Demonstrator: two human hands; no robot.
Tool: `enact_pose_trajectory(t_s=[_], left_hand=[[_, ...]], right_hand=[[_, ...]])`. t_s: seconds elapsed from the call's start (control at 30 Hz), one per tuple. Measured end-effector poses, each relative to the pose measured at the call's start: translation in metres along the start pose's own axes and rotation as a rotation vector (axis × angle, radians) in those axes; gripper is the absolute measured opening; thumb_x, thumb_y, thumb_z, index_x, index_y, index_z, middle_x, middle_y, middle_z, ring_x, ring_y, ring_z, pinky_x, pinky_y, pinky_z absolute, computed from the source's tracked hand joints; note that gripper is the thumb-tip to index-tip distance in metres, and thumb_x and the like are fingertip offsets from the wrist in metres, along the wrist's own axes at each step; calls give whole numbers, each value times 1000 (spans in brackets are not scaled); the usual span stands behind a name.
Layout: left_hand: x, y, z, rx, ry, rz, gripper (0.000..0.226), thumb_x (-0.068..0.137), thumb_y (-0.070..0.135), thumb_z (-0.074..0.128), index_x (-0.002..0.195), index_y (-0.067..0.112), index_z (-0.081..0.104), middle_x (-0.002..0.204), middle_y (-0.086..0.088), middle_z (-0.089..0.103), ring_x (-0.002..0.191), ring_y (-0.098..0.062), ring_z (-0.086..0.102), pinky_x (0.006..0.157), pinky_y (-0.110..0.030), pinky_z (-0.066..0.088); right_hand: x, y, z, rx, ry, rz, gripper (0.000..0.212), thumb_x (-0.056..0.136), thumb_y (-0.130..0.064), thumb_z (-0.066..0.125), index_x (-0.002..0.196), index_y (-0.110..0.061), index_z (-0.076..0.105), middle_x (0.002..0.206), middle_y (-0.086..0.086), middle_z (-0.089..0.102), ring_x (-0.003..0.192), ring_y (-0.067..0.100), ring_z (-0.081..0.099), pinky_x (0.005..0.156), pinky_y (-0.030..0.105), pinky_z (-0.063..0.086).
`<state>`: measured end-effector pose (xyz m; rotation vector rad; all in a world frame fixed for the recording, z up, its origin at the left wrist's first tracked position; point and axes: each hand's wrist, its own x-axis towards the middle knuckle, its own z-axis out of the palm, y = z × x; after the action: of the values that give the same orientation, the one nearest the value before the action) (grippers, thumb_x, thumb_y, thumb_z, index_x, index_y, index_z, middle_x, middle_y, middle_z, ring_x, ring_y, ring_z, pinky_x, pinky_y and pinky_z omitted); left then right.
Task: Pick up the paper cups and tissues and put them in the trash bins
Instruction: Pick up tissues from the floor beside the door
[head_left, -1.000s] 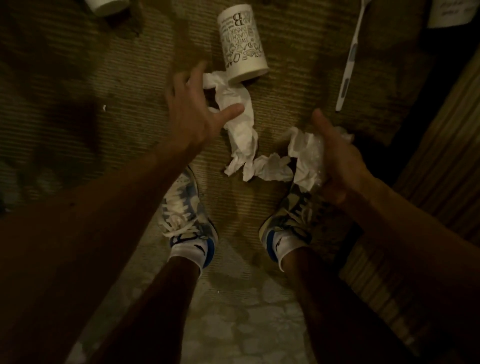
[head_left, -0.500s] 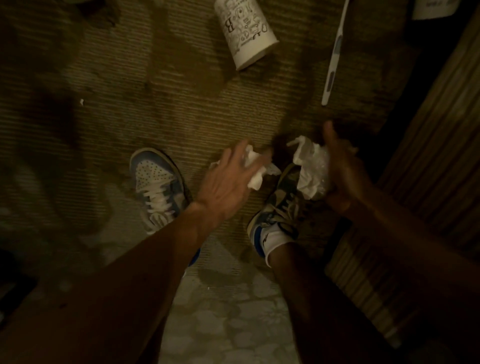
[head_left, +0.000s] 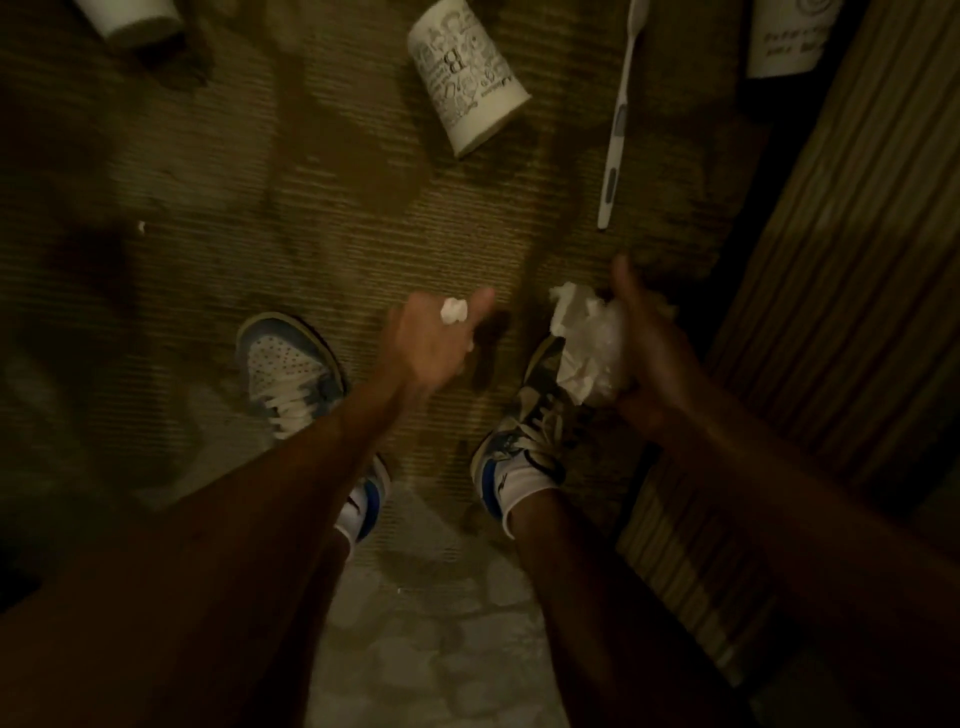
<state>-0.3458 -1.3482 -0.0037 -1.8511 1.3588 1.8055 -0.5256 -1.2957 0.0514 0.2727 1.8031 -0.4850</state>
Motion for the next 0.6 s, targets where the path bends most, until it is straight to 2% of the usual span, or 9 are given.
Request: enact_pose_trajectory(t_s=[0.03,0.1,0.2,0.23,0.3,0.37,0.43,0.5,0.6], left_hand=[[-8,16,-7,-97,29,20,61,95,53,53,54,8,59,52,5,63,46,-11,59,45,-17,41],[-22,49,-13,-242,66,51,60,94,56,51,54,11,54,44,8,53,40,-9,50,38,-17,36],[-49,91,-14,-383,7,34,76,86,72,46,72,1,66,53,2,60,48,-9,56,40,-17,42],[-54,101,-14,-431,-16,15,77,81,77,46,73,4,67,59,2,64,53,-8,60,42,-15,45],[-62,114,-13,-489,18,21,64,70,84,48,70,21,61,80,3,71,75,-6,68,58,-20,55],[-64,118,-14,-507,97,35,63,60,86,55,91,31,57,108,-1,66,99,-15,65,77,-37,59],[-60,116,-18,-511,114,88,73,60,82,60,114,34,49,119,-1,61,107,-17,62,83,-40,57],[-57,110,-21,-518,49,141,72,62,76,64,120,35,53,113,7,67,102,-8,65,79,-29,56],[-52,104,-17,-449,65,181,41,64,66,66,85,30,69,78,12,72,71,0,68,57,-15,53]], right_hand=[[-7,-5,4,46,-23,5,45,87,-65,52,104,-25,64,100,-3,68,91,14,66,78,34,54],[-24,-17,15,184,-141,31,57,91,-65,43,119,-20,65,116,4,70,107,23,67,96,43,50],[-49,-39,38,291,-226,53,81,92,-73,24,129,-10,60,121,14,67,113,29,64,103,50,46],[-57,-46,46,298,-229,34,87,91,-74,20,131,-8,58,121,16,67,112,30,65,102,50,47],[-68,-58,58,324,-253,-25,91,91,-74,14,133,-5,55,122,19,66,113,29,64,102,49,48],[-75,-65,64,396,-328,-28,94,90,-76,12,134,-4,54,130,22,60,122,31,58,109,50,41],[-78,-68,64,464,-408,5,97,87,-80,13,136,-5,52,135,22,57,127,33,54,112,53,36],[-76,-69,61,494,-451,38,101,83,-83,13,136,-8,52,134,18,59,125,31,55,111,53,36],[-67,-70,57,516,-466,64,108,79,-87,13,135,-5,54,132,18,60,122,31,58,109,51,38]])
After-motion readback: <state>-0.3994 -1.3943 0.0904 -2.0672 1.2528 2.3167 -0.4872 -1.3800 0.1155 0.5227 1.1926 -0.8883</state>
